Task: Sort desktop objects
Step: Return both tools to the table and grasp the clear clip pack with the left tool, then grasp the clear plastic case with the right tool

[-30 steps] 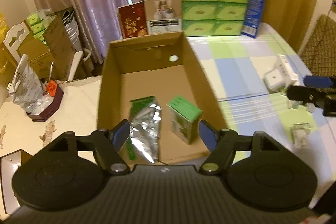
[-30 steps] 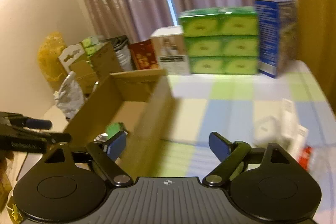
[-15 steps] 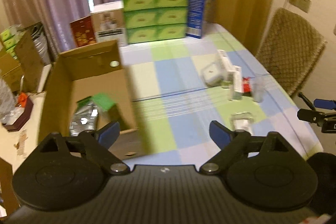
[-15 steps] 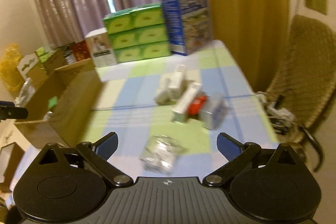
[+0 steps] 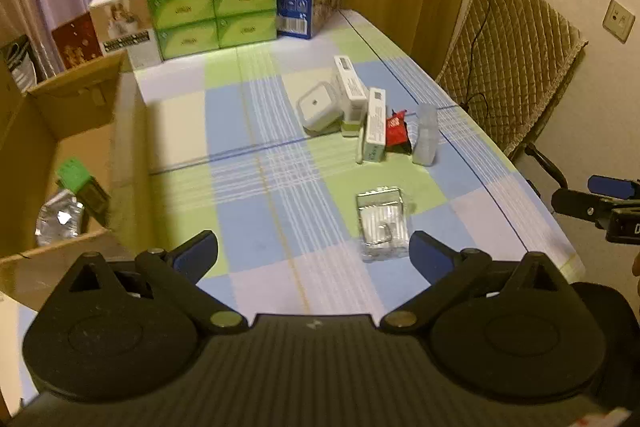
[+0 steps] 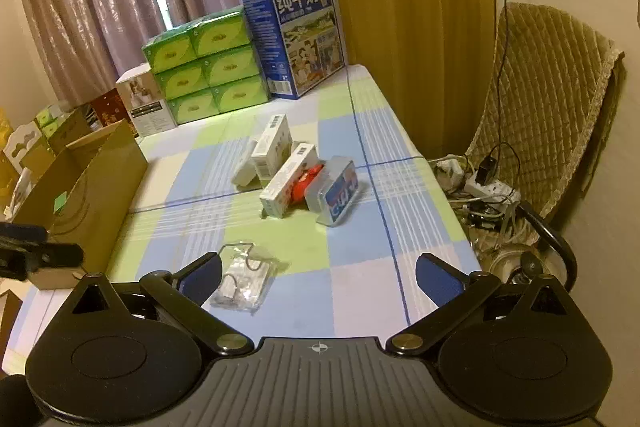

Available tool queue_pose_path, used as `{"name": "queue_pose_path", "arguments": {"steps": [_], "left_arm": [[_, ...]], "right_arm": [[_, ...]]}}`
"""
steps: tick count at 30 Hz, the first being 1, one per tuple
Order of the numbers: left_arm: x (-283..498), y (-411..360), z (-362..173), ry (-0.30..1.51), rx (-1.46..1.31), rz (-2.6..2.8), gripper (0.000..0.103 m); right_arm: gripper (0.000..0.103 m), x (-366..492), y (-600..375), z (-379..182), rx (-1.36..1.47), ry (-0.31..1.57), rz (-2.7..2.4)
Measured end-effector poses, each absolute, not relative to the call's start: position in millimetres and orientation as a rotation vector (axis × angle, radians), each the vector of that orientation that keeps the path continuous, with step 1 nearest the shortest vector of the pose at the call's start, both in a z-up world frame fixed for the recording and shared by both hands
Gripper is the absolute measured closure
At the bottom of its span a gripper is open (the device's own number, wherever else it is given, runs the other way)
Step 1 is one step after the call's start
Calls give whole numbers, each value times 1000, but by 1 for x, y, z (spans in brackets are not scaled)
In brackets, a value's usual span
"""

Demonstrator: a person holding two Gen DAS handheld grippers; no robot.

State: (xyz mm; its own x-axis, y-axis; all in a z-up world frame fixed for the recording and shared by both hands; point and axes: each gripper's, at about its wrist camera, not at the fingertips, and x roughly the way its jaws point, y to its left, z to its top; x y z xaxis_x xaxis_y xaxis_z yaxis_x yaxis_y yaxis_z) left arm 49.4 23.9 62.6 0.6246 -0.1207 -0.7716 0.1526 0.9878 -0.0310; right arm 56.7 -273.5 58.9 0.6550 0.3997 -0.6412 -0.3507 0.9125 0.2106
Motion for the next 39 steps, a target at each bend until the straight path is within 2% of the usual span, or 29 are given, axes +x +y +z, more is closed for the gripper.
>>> {"name": "queue_pose_path", "arguments": {"steps": [11,14,18,21,24,29,30,33,36,39], "left_arm": [[89,-12,8,945,31,-207,4],[100,-22,-6,957,50,-224,7],[116,-33,-28,990,55,-257,17],[129,-41,-45,1017,88,-271,29],[137,-44,-58,1037,107,-279,39],[146,-42,-70,1059,80,-296,64],[147,-42,-71,1058,76,-300,73],[150,-41,-71,1044,82,-281,76],[158,-33,-71,1032,53,-242,77],[169,-22,-72,1023,14,-192,77]], "right_arm": [[3,93,-268,37,16,788,453],[3,110,-263,30,-6,807,464],[4,134,-257,18,-39,838,480],[11,148,-250,8,-51,875,504],[12,157,-243,-2,-77,893,517],[13,168,-236,-17,-89,914,517],[13,170,-235,-20,-91,917,516],[13,178,-231,-25,-93,919,508],[25,188,-226,-29,-85,914,506],[31,202,-218,-33,-77,915,504]]}}
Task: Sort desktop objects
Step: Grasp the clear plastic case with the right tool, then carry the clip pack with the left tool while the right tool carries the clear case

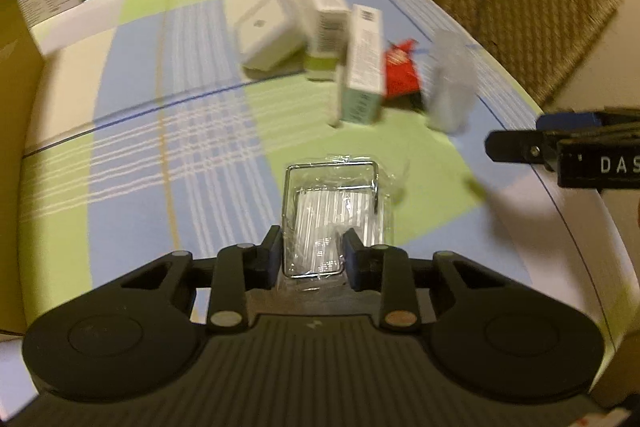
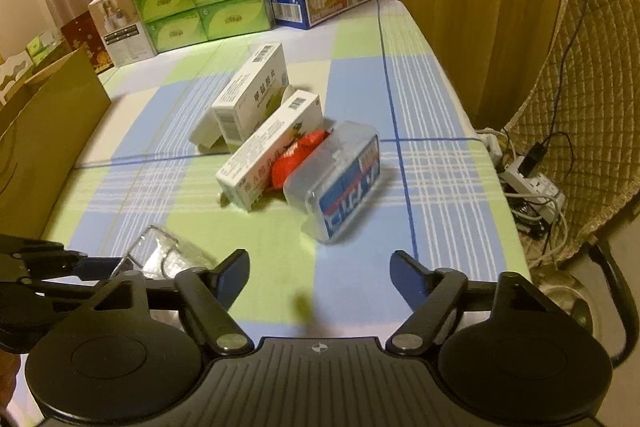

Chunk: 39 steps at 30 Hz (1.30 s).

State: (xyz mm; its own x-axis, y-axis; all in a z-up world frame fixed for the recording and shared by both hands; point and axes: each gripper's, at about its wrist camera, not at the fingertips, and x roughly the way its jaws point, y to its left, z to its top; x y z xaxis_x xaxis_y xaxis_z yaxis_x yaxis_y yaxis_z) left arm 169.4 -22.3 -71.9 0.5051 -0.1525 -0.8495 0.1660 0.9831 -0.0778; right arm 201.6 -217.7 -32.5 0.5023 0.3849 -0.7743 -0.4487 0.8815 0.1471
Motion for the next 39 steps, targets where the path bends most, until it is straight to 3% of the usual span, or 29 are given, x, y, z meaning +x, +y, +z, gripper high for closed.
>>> {"name": "queue_pose_path", "arguments": {"steps": [8,17,19,34,39], "left_arm": [[200,3,-74,1009,-90,-95,77],[207,5,-76,994,-92,-89,77],[205,5,-75,998,-89,-91,77],[130,-2,-70,1014,-66,-138,76],[129,-5,-69,1001,-27,-148,70]], "right_arm": [[42,241,-192,-40,-53,914,489],[64,268,-180,-52,-112,954,420],[74,264,-183,-51,-129,957,412],[74,174,-227,-43,-213,1041,540],[61,172,-227,-48,-213,1025,510]]}}
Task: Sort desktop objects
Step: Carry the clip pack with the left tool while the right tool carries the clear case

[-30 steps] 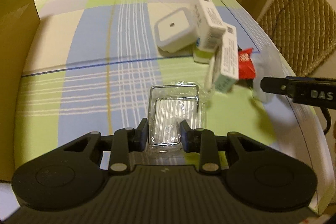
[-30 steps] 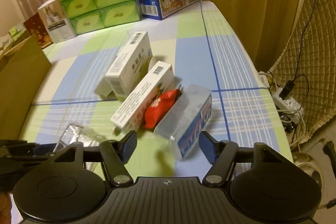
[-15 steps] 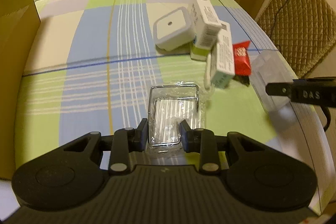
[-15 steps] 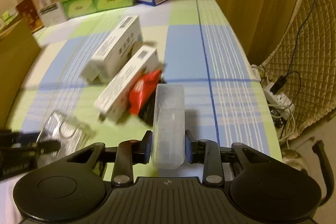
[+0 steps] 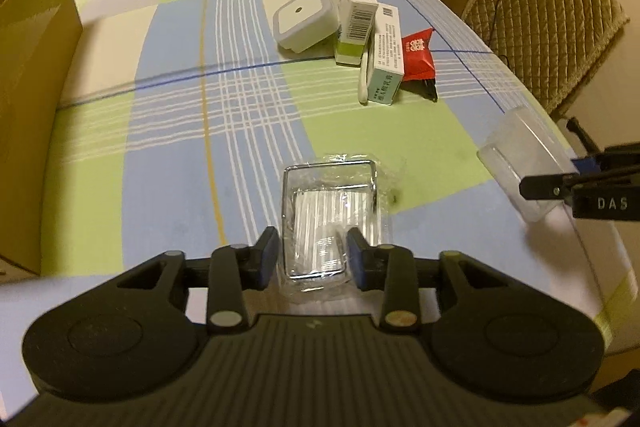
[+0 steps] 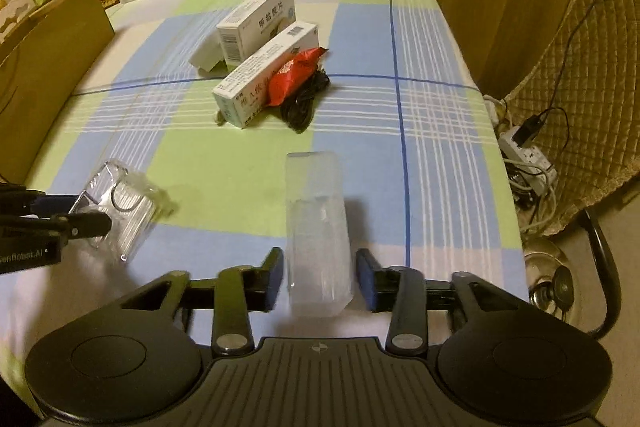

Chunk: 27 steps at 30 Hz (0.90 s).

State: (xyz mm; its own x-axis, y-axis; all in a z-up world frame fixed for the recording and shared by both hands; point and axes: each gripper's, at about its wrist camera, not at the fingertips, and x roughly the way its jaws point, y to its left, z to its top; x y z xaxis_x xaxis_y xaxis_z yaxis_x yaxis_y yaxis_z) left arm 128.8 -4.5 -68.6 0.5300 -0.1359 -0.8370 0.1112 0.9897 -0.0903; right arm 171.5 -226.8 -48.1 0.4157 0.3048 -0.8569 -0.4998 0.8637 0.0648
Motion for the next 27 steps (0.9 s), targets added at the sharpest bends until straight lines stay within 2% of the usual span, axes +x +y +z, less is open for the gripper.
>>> {"name": "queue_pose_path", "arguments": {"steps": [9,11,12,13,19,27], "left_arm": [[130,-8,-74,1005,16,-158,67],[130,-7,-74,1008,13,-161,69],[131,-7,-74,1011,4,-171,74],[131,-7,-74,1014,1,-171,74],[129,-11,-66,1008,32,-165,77],[118,-5,-33,973,9,-157,77]], "right_arm": [[59,179,-221,-60,-238,1026,505],[59,180,-219,-62,-254,1019,507],[60,180,-218,-63,-263,1014,506],[75,180,-217,-64,-270,1010,508],[75,172,-214,-51,-283,970,516],[76,153,-206,-5,-241,895,556]]}}
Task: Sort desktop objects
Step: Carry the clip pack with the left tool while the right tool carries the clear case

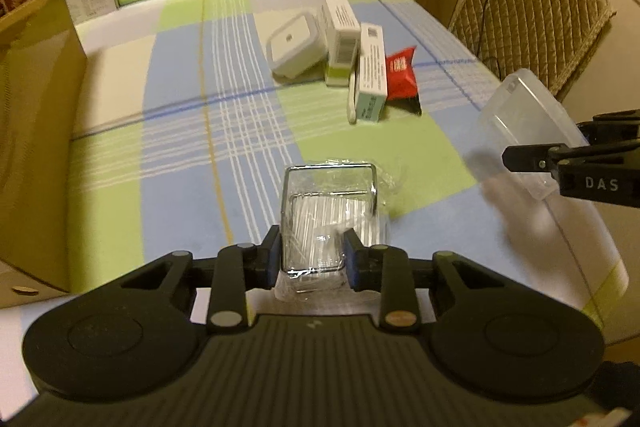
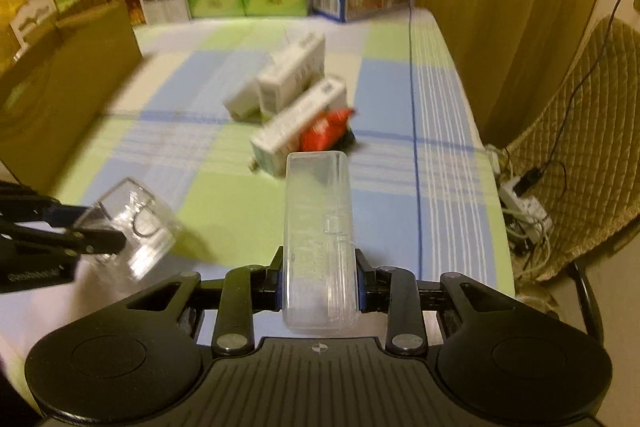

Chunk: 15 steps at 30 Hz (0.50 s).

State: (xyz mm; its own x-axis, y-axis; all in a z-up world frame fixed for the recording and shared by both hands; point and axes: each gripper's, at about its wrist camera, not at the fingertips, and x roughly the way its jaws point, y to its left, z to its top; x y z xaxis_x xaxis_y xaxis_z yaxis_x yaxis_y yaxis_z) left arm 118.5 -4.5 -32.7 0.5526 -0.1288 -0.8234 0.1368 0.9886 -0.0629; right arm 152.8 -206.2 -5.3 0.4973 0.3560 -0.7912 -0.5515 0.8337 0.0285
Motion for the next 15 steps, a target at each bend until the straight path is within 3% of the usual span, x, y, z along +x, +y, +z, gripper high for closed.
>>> {"name": "queue_pose_path", "arguments": {"steps": [15], "left_arm": [[69,52,66,835,-11,-37,77]], "right_arm": [[75,92,-135,70,-186,794,725]]}}
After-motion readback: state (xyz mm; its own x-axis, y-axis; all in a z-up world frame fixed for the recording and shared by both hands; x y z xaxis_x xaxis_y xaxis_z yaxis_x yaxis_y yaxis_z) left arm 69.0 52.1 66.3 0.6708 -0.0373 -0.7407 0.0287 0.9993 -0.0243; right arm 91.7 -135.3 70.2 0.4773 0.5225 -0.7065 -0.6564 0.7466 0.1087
